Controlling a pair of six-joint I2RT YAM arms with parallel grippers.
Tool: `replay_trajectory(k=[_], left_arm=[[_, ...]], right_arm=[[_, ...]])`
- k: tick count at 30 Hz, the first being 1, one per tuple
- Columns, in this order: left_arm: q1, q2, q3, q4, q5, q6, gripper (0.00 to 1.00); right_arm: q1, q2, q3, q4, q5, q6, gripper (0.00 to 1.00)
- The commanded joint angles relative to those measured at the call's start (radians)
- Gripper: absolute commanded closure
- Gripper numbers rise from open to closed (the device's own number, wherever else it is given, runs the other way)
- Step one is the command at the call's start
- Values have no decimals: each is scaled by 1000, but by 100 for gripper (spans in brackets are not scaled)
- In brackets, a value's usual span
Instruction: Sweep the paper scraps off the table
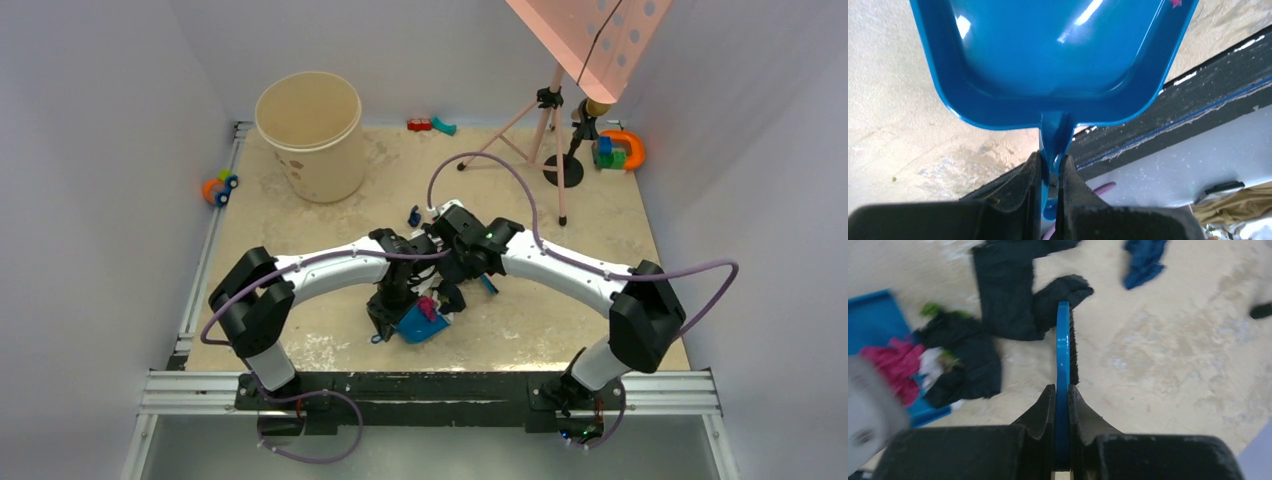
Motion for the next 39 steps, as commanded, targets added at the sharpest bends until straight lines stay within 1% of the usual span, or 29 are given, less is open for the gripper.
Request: replay_trajectory(k=[1, 3, 5, 9, 11, 14, 17, 19, 21, 25, 30, 34, 37, 38, 39], left_arm=[[-3, 20, 28, 36, 4, -14, 100], [-3, 26, 27, 45, 3, -17, 100], [-2, 25, 20, 64, 2, -25, 100], [2, 23, -1, 112, 2, -47, 100], [4, 25, -9, 133, -5, -62, 100], [6, 19, -23, 168, -9, -95, 100], [10, 6, -43, 191, -29, -143, 100], [23, 2, -56, 194, -49, -179, 100], [27, 4, -66, 191, -60, -194, 100], [43, -8, -93, 210, -61, -210, 100], [52, -33, -105, 230, -49, -207, 100], [51, -28, -88, 210, -60, -185, 100], [55, -24, -78, 204, -62, -170, 100], [57, -23, -75, 203, -62, -166, 100], [60, -22, -72, 206, -59, -163, 100]], right_arm=[[68, -78, -49, 141, -243, -62, 100], [72, -138, -91, 195, -385, -76, 100], [72, -198, -125, 228, -488, -84, 100], [72, -302, -153, 227, -603, -79, 100], [70, -336, -146, 204, -570, -61, 100], [66, -355, -102, 123, -452, -40, 100], [51, -345, -40, 30, -268, -19, 100], [31, -335, -11, 11, -165, -24, 100], [-5, -322, 17, 20, -121, -55, 100], [-77, -229, 95, 26, 25, -132, 100], [-142, -6, 207, 28, 229, -192, 100], [-166, 203, 319, 16, 284, -217, 100], [-165, 307, 390, 4, 224, -235, 100], [-163, 318, 397, 10, 152, -258, 100], [-161, 313, 391, 29, 41, -277, 100]])
